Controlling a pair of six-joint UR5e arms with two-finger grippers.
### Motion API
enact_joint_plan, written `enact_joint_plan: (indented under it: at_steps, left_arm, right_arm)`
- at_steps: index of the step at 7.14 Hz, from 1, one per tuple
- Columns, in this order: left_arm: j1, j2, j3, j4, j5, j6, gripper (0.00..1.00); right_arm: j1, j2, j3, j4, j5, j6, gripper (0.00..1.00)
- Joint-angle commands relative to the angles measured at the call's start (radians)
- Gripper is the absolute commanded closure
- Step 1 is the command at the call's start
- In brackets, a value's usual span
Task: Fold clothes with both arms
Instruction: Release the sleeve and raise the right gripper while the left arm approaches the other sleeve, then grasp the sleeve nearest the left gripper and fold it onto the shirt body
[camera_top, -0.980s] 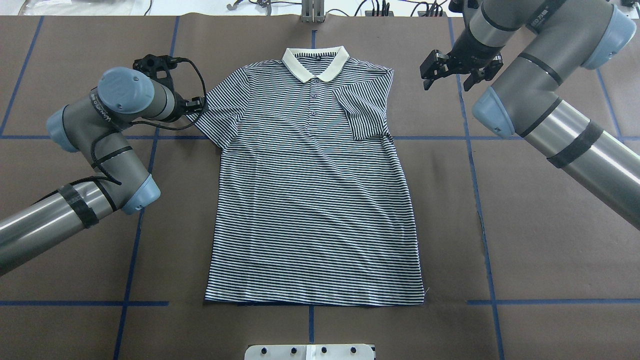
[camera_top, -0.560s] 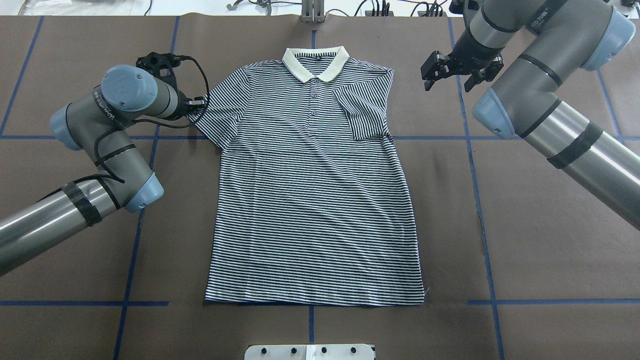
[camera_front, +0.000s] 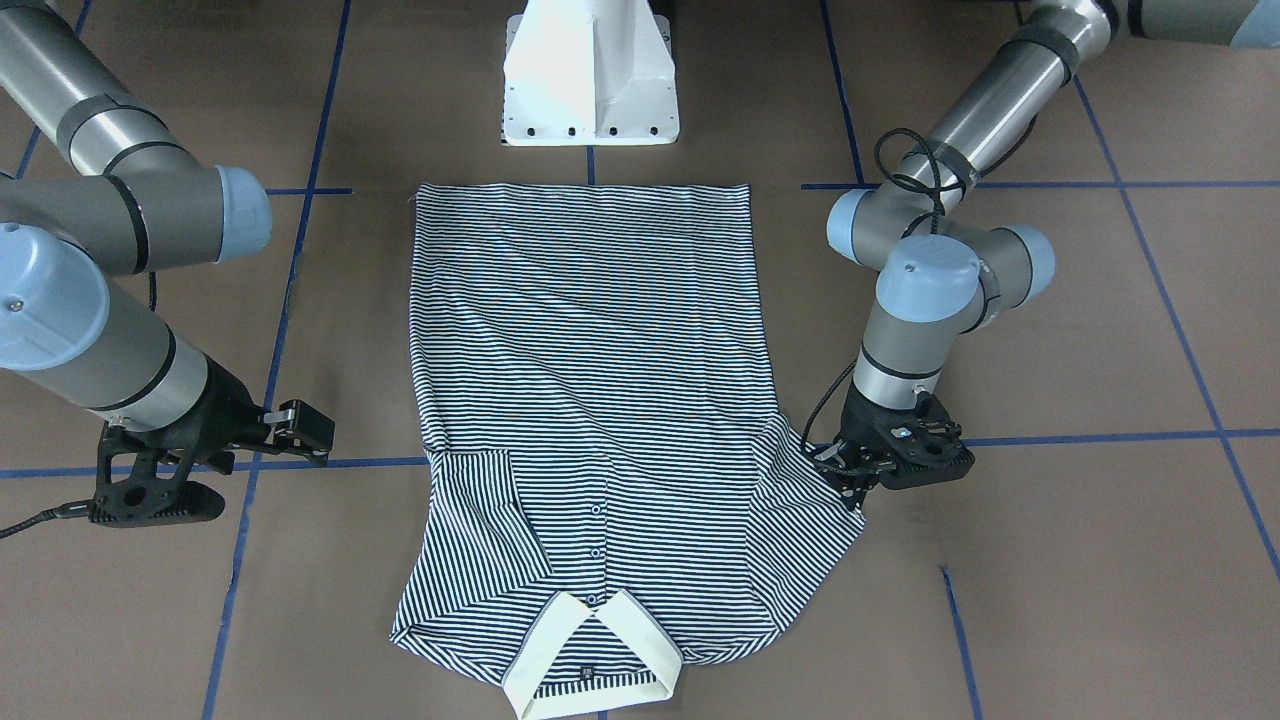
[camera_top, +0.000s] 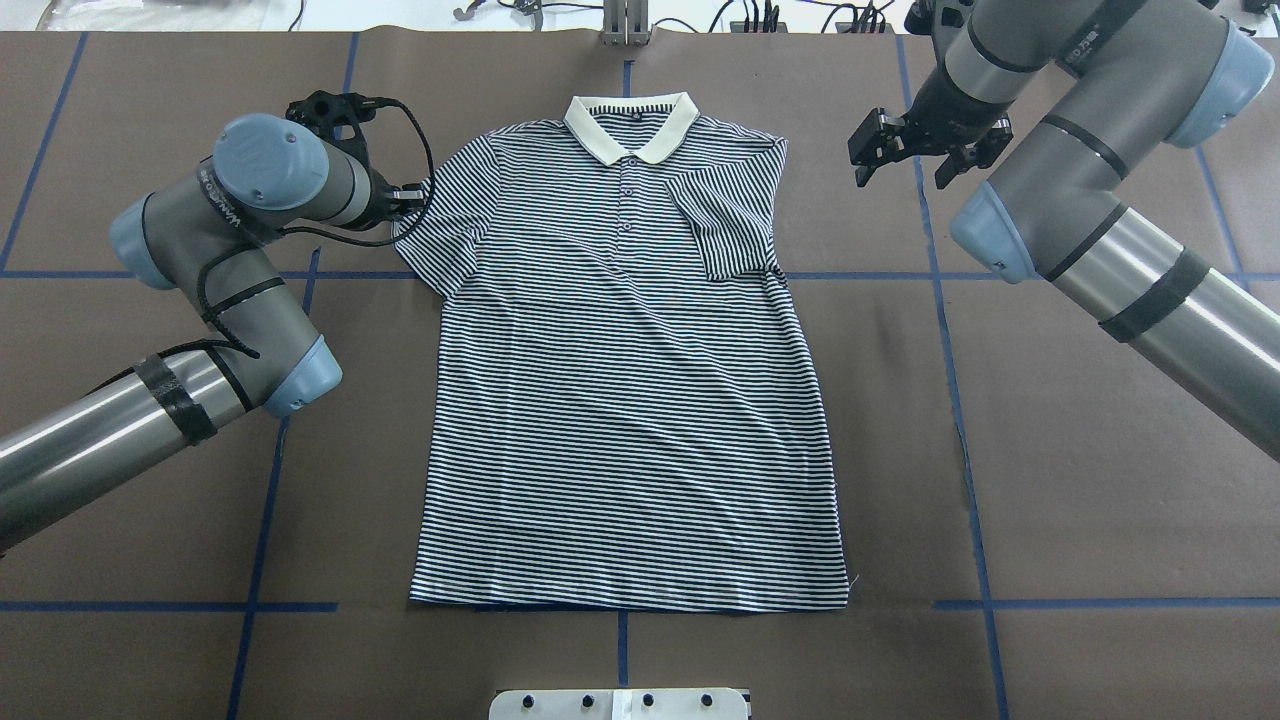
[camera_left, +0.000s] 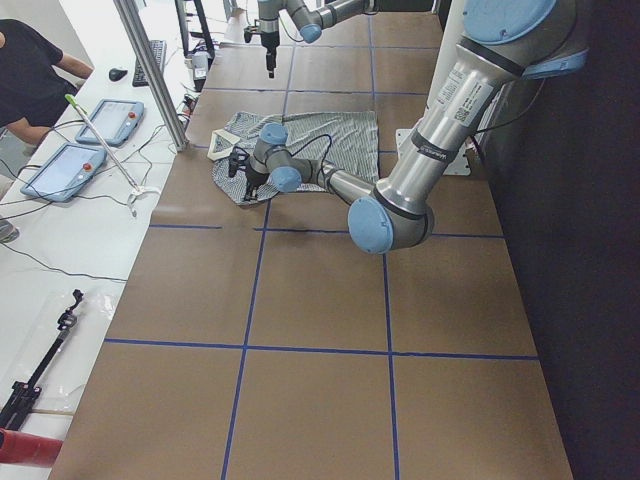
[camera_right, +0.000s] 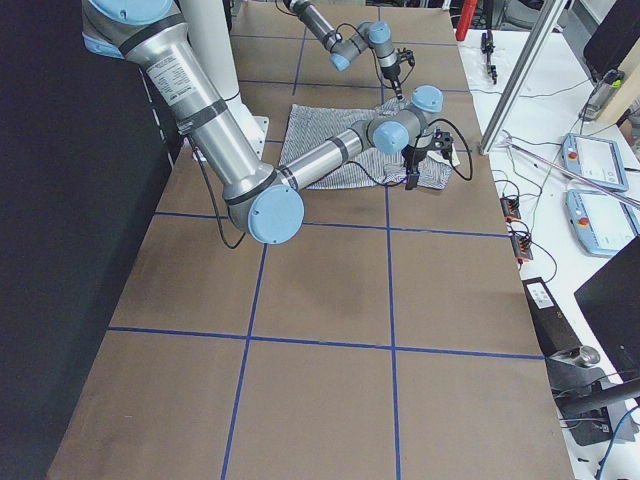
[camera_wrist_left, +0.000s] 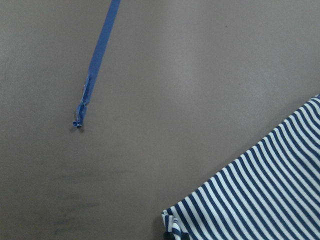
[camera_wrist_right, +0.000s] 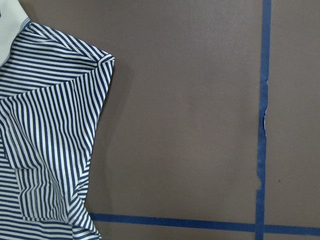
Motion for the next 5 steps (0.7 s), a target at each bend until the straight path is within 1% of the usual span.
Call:
enact_joint_plan:
  at_steps: [1,2,3,5]
  left_arm:
    - [0.001,-0.101,-0.023,0.143,-0.002,-0.014,1.00]
    - [0.007,-0.139,-0.020,0.160,0.000,-0.081,1.00]
    - [0.029,-0.191,0.026,0.162,0.003,-0.106,1.00]
    - [0.063,-0.340,0.202,0.147,0.009,-0.187,1.00]
  right_arm:
    - [0.000,-0.007,0.001,0.005,0.002,0.000,0.00]
    - [-0.002,-0.015,0.001,0.008,0.000,0.000,0.00]
    - [-0.002,-0.021,0.002,0.008,0.000,-0.002,0.00]
    - [-0.002,-0.026,0.005,0.017,-0.001,0.000,0.00]
